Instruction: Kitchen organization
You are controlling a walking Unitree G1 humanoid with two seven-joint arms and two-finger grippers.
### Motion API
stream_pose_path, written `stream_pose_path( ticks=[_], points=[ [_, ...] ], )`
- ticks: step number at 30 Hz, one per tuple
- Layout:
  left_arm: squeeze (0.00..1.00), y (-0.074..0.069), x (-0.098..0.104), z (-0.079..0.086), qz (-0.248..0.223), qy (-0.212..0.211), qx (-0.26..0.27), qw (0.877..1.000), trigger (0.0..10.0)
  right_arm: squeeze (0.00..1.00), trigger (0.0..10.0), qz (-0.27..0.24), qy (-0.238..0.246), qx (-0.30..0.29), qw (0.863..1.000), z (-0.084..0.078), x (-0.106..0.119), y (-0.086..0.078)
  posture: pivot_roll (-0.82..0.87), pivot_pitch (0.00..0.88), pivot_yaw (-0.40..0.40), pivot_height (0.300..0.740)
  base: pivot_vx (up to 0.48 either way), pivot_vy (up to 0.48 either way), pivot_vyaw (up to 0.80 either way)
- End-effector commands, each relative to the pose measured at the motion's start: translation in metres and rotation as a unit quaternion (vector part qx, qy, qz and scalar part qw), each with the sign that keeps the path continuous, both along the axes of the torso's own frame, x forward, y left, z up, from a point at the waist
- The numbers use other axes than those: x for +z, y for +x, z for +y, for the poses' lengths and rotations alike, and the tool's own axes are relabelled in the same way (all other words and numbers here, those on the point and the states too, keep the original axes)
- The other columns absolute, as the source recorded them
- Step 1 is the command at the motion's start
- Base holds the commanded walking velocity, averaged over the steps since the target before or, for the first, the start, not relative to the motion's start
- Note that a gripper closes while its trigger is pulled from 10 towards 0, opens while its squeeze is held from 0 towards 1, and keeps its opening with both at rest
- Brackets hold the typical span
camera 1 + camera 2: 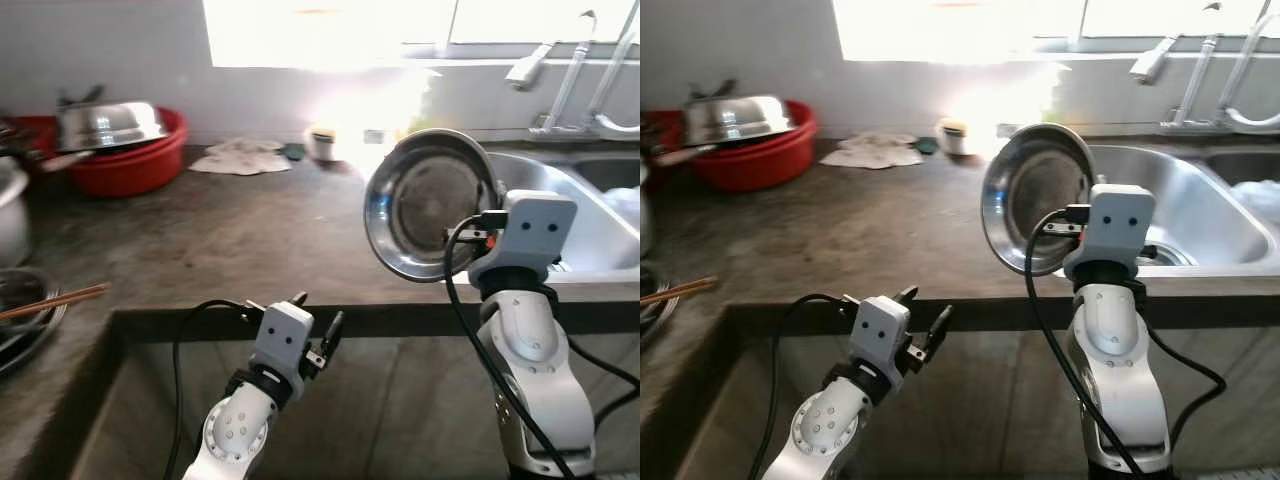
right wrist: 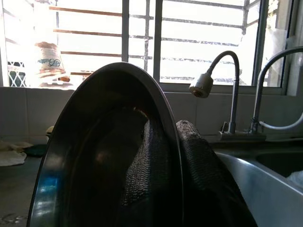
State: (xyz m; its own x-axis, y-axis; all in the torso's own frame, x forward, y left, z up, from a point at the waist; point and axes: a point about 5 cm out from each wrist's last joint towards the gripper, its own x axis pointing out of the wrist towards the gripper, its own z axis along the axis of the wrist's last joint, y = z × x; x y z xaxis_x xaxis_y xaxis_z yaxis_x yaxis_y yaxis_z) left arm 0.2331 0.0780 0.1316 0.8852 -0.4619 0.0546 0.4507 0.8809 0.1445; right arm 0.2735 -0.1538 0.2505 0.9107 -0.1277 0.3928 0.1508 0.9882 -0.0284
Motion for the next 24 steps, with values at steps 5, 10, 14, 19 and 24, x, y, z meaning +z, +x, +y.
stream_pose_path(
  ticks=[5,10,14,19,24],
  points=[
    [0.00,0.002,0.002,-0.001,-0.007,0.005,-0.001,1.000,10.0,0.00,10.0,-0.005,-0.010,-0.001,1.000,-0.006,0.008,0.008,0.08,0.000,-0.033,0.740,0.351,-0.322,0.00],
    [0.00,0.001,0.001,-0.002,-0.006,0.006,0.001,1.000,10.0,0.00,10.0,-0.006,-0.015,-0.001,1.000,-0.010,0.012,0.013,0.08,0.000,-0.038,0.740,0.360,-0.313,0.00],
    [0.00,0.001,0.001,-0.001,-0.005,0.006,0.003,1.000,10.0,0.00,10.0,0.000,-0.015,0.008,1.000,-0.011,0.013,0.017,0.08,0.000,-0.036,0.740,0.360,-0.311,0.00],
    [0.00,0.000,0.002,-0.003,-0.002,-0.005,0.001,1.000,10.0,0.00,10.0,0.039,-0.014,0.019,0.999,-0.015,0.010,0.029,0.08,0.003,-0.039,0.740,0.375,-0.295,0.00],
    [0.00,-0.001,0.001,-0.004,0.009,-0.009,0.003,1.000,10.0,0.00,10.0,0.082,-0.018,0.027,0.996,-0.019,0.005,0.040,0.08,0.008,-0.039,0.740,0.164,-0.052,0.00]
  ],
)
